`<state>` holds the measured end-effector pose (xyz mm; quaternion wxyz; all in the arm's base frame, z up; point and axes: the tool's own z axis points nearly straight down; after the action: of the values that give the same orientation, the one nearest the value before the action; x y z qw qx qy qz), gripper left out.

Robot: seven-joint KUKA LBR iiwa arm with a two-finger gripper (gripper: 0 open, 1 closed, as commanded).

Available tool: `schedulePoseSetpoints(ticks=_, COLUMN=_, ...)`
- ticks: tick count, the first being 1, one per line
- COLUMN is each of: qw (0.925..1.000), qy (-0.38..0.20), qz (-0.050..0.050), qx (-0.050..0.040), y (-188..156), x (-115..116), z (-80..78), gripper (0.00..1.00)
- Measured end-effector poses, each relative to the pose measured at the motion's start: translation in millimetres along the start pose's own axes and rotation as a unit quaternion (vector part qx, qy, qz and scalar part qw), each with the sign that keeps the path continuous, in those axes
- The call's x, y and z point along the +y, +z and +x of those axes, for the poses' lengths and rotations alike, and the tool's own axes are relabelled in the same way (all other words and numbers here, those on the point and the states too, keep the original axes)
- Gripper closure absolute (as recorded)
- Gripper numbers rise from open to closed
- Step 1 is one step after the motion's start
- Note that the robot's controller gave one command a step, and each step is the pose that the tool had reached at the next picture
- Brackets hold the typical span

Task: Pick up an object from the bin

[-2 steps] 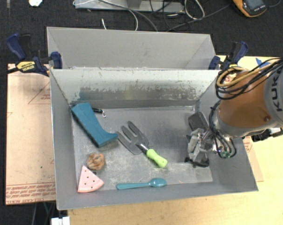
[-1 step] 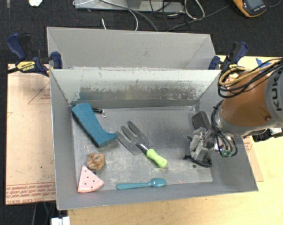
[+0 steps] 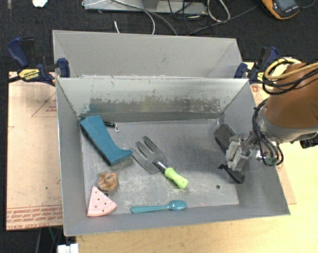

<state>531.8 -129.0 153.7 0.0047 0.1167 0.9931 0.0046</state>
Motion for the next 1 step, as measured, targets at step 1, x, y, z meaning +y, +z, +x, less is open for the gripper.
schedulePoseSetpoints(ticks=1, qw=1.0000, qy=0.001, qz=-0.001, qx=-0.0038, y=38.1, x=-8.3, z=-5.1, gripper=1.00)
